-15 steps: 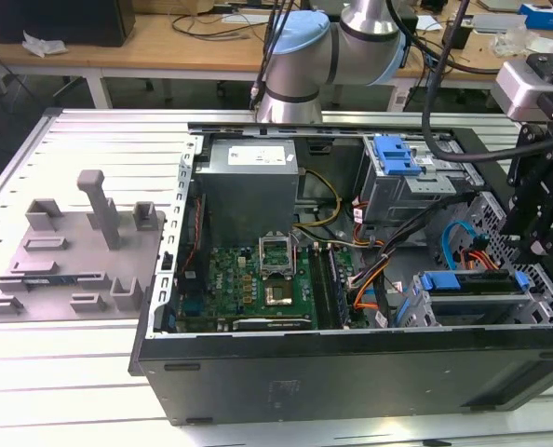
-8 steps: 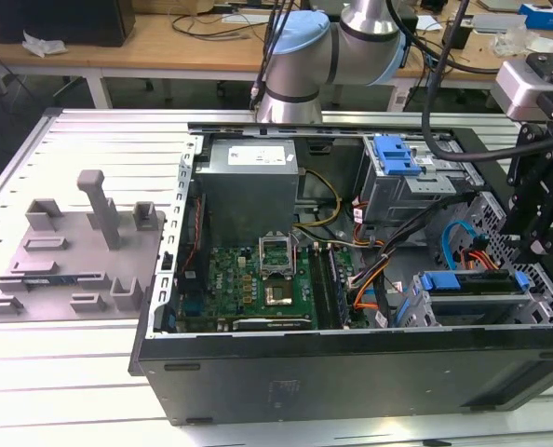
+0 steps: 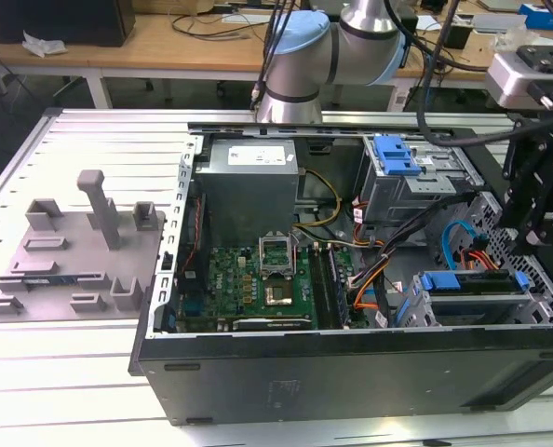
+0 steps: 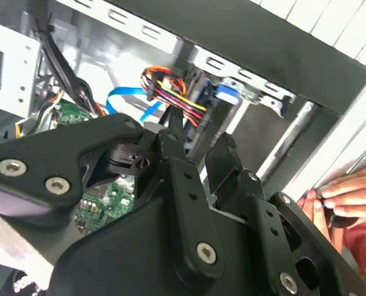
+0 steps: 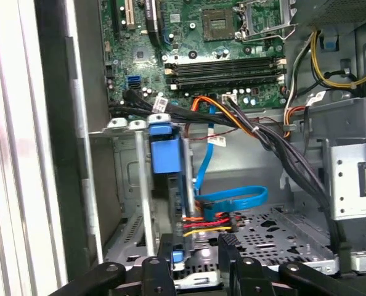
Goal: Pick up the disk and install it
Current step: 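Insert the second disk wire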
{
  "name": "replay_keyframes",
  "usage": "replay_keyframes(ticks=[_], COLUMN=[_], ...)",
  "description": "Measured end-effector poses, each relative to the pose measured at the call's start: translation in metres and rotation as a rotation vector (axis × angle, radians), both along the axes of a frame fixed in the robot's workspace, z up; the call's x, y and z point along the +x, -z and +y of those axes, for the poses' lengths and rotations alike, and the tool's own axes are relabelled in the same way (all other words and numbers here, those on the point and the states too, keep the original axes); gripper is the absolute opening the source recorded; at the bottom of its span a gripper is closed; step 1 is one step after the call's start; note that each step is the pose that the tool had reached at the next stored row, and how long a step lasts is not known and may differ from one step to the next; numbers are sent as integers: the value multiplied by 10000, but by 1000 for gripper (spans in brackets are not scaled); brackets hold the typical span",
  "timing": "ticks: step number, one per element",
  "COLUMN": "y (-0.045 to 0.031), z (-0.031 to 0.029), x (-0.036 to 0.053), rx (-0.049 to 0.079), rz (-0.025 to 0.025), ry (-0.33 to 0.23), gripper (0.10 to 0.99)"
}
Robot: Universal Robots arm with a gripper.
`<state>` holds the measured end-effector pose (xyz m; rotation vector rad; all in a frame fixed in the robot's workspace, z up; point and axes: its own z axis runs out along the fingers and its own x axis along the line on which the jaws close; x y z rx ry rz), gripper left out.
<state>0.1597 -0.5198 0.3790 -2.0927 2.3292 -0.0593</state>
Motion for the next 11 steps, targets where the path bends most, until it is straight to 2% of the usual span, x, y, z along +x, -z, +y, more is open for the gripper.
replay_keyframes(ticks=[4,6,8,11], y=[16,25,46,63], z=[22,40,90,107], x=[-10,-36,-83,-117], rx=[-4,-20,-39,-44], rz=[2,3,3,5], ry=[1,0,-2,-18], gripper=[427,427,427,427])
